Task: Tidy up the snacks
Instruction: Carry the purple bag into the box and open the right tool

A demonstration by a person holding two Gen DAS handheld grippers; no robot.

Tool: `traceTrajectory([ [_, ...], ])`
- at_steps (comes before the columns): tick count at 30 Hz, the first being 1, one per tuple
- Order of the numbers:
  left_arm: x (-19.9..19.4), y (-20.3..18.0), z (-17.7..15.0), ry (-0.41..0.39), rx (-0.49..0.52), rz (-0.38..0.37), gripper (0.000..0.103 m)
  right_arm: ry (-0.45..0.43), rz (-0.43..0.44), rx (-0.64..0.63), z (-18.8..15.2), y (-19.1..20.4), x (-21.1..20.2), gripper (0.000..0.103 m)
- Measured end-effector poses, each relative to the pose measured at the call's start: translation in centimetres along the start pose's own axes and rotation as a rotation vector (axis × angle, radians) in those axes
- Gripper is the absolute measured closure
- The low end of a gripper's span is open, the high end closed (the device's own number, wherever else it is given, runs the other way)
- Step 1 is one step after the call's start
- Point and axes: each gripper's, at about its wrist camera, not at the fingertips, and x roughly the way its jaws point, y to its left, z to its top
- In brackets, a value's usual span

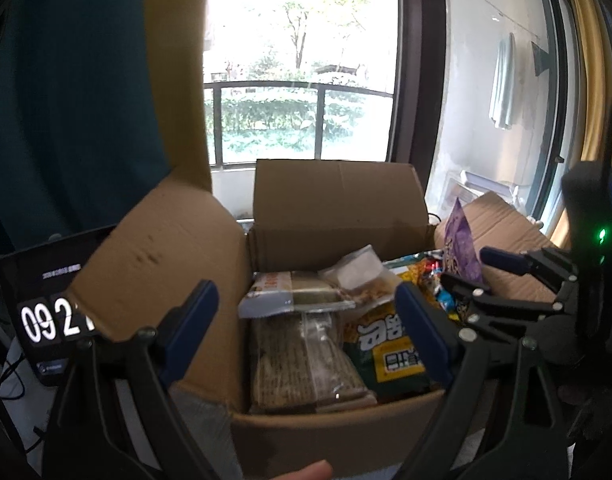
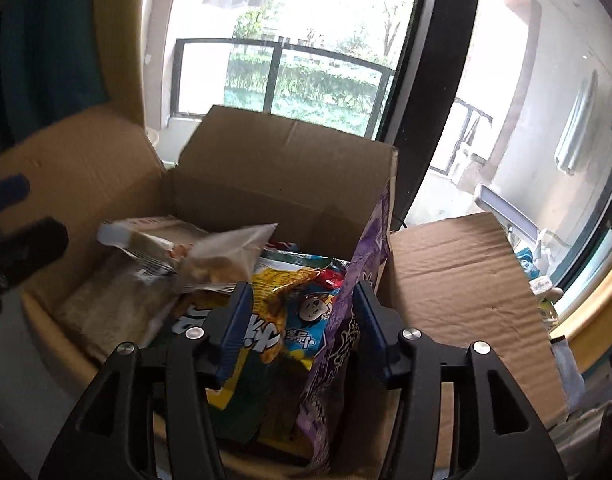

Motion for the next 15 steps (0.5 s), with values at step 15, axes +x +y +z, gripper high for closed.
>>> traceTrajectory([
  [15, -7.0, 0.1, -1.0, -0.06, -0.013, 0.037, 0.012, -0.08, 0.035, 0.031, -0.4, 0.1, -7.8, 0.048],
])
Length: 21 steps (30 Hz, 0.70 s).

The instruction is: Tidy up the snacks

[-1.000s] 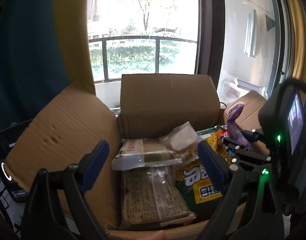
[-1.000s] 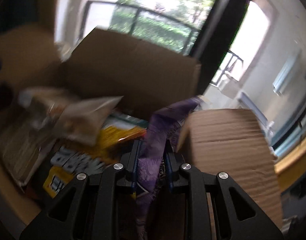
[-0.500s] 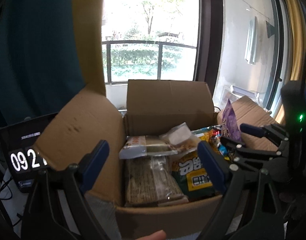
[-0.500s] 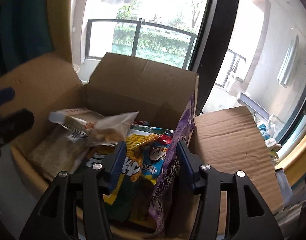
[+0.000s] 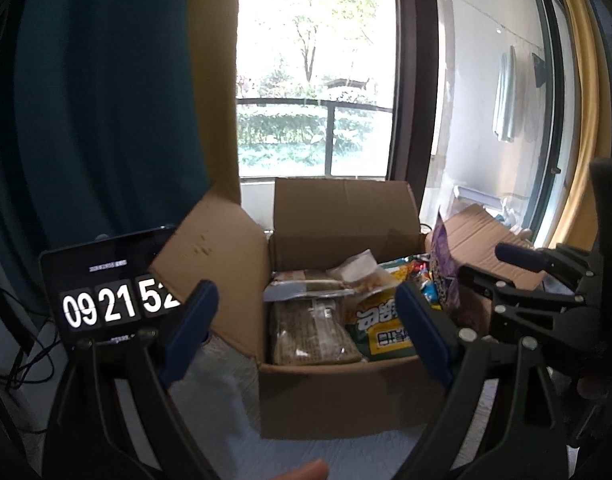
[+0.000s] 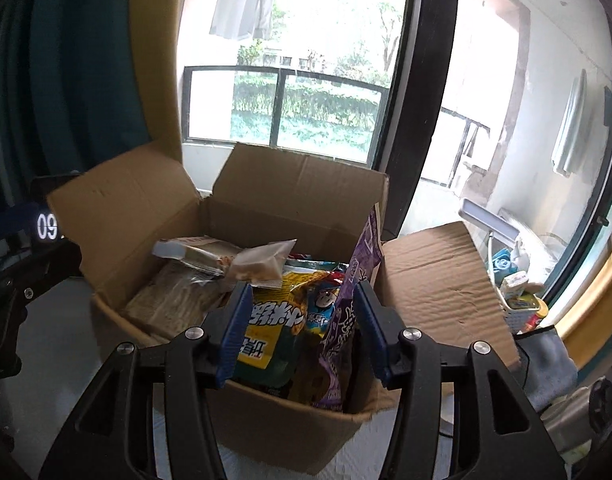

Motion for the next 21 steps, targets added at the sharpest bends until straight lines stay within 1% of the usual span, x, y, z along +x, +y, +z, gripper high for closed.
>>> traceTrajectory([
  [3, -1.4, 0.0, -0.3, -0.009, -0.014, -0.002, 0.012, -0.018, 0.009, 0.009, -0.3, 0.0, -1.6, 0.048],
  [9, -3.9, -0.4, -1.2, -0.024, -0.007, 0.013, 0.012, -0.049, 0.017, 0.015, -1.2, -0.1, -4.8, 0.048],
  [14, -7.0, -1.0, -2.4, -0.083, -0.004, 0.053, 0.012, -0.076, 0.021, 0.022, -2.4, -0.3, -7.5, 0.048],
  [19, -10.6, -1.0, -3.8, -0.142, -0.041, 0.057, 0.012, -0.116, 0.022, 0.034, -3.9, -0.6, -10.5, 0.048],
  [21, -11.5, -1.1, -4.2, -0.152, -0.045, 0.056, 0.012, -0.128, 0.023, 0.039, -4.6, -0.8, -11.6, 0.047],
])
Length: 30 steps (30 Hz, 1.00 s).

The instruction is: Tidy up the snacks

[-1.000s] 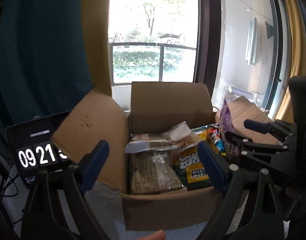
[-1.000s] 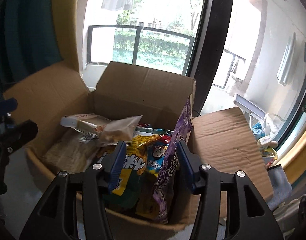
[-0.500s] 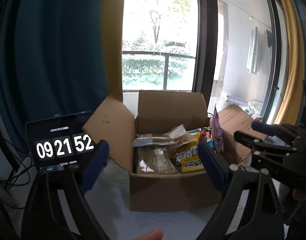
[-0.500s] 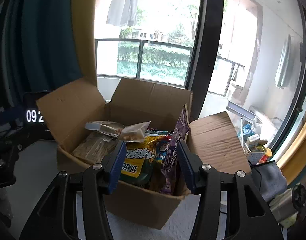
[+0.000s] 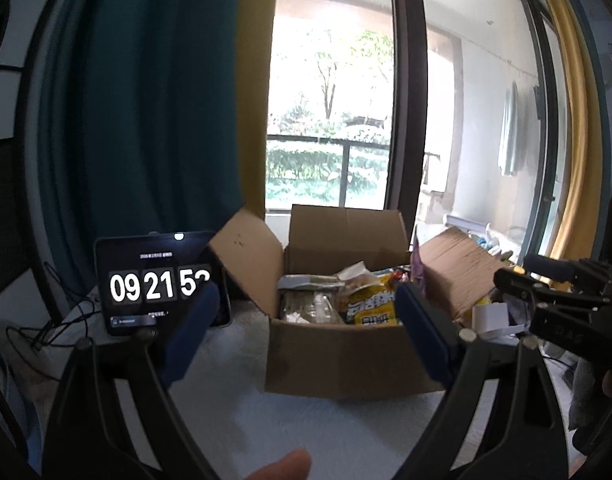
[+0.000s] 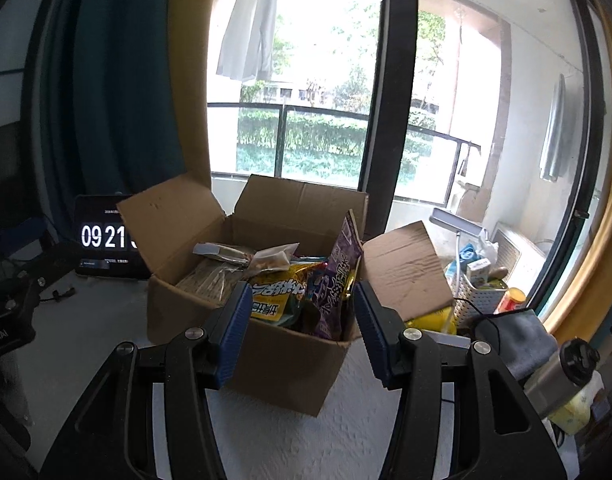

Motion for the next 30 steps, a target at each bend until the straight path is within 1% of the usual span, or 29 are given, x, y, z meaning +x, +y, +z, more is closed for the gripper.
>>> traceTrajectory([
  [5, -2.8, 0.0, -1.2, -0.029, -0.002, 0.007, 0.012, -0.027, 0.013, 0.007, -1.4, -0.1, -2.8, 0.047],
  [9, -4.7, 0.2, -2.6, -0.036, -0.016, 0.003, 0.012, -0.034, 0.032, 0.019, -2.8, -0.3, -4.5, 0.047],
  [13, -6.1, 0.5, -4.5, -0.018, -0.003, 0.03, 0.012, -0.06, 0.049, 0.039, -4.3, -0.5, -6.4, 0.046],
  [15, -6.7, 0.7, -5.1, -0.022, -0.009, 0.026, 0.012, -0.075, 0.053, 0.038, -5.1, -0.5, -7.4, 0.043],
  [16, -7.1, 0.9, -5.5, -0.03, -0.015, 0.026, 0.012, -0.081, 0.061, 0.035, -5.4, -0.5, -7.7, 0.039],
  [17, -7.5, 1.0, -5.9, -0.035, -0.019, 0.025, 0.012, -0.088, 0.07, 0.033, -5.9, -0.4, -8.1, 0.038],
  [20, -8.4, 1.4, -7.1, -0.036, -0.024, 0.032, 0.012, -0.105, 0.063, 0.041, -6.9, -0.4, -9.0, 0.036],
  [26, -10.2, 1.5, -9.1, -0.03, -0.019, 0.017, 0.012, -0.132, 0.052, 0.076, -9.0, -0.5, -10.7, 0.034],
  [28, -10.7, 1.4, -9.4, -0.027, -0.009, 0.012, 0.012, -0.126, 0.062, 0.071, -9.6, -0.4, -11.2, 0.033],
  [30, -11.4, 1.2, -9.6, -0.041, 0.004, 0.009, 0.012, -0.117, 0.054, 0.066, -10.1, -0.2, -11.5, 0.033],
])
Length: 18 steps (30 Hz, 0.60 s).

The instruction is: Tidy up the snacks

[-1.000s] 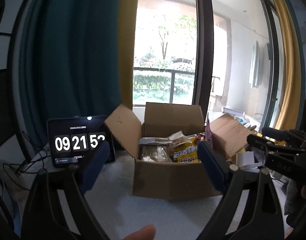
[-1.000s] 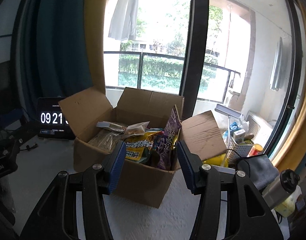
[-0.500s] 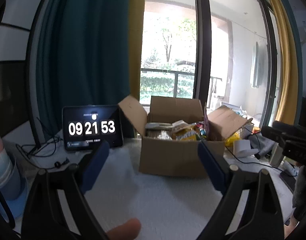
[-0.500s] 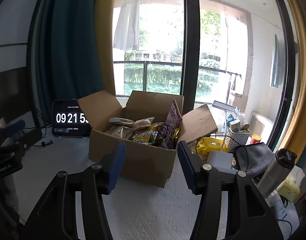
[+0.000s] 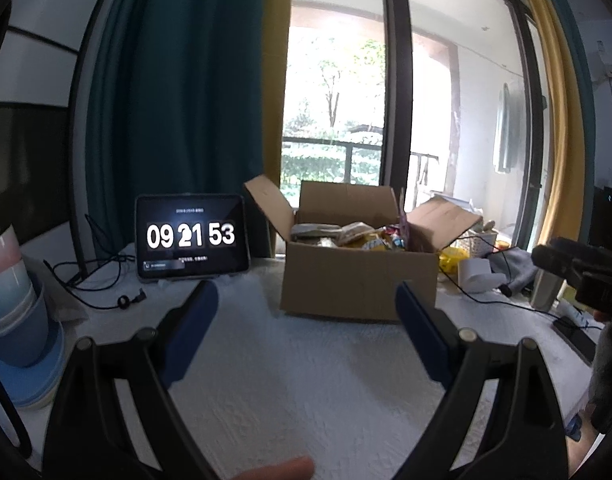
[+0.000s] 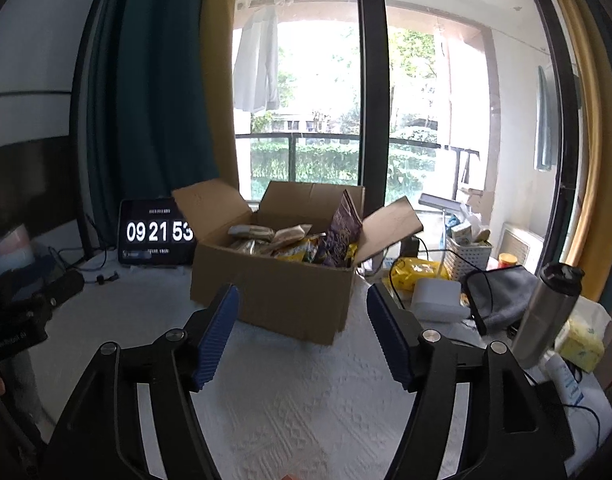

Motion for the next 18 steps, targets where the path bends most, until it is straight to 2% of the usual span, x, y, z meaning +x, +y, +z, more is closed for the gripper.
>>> traceTrajectory([
  [6, -2.2, -0.5, -0.7, -0.036, -0.02, -0.025, 0.012, -0.019, -0.041, 0.023, -1.5, 0.0, -2.5, 0.033],
  [9, -3.0, -1.2, -1.4, -0.042, 0.003, -0.031, 0.012, -0.035, -0.065, 0.031, -2.1, -0.1, -3.7, 0.033],
  [18, -4.6, -1.3, -0.7, -0.083, 0.006, -0.027, 0.012, -0.066, -0.098, 0.048, -2.6, -0.5, -6.1, 0.033],
])
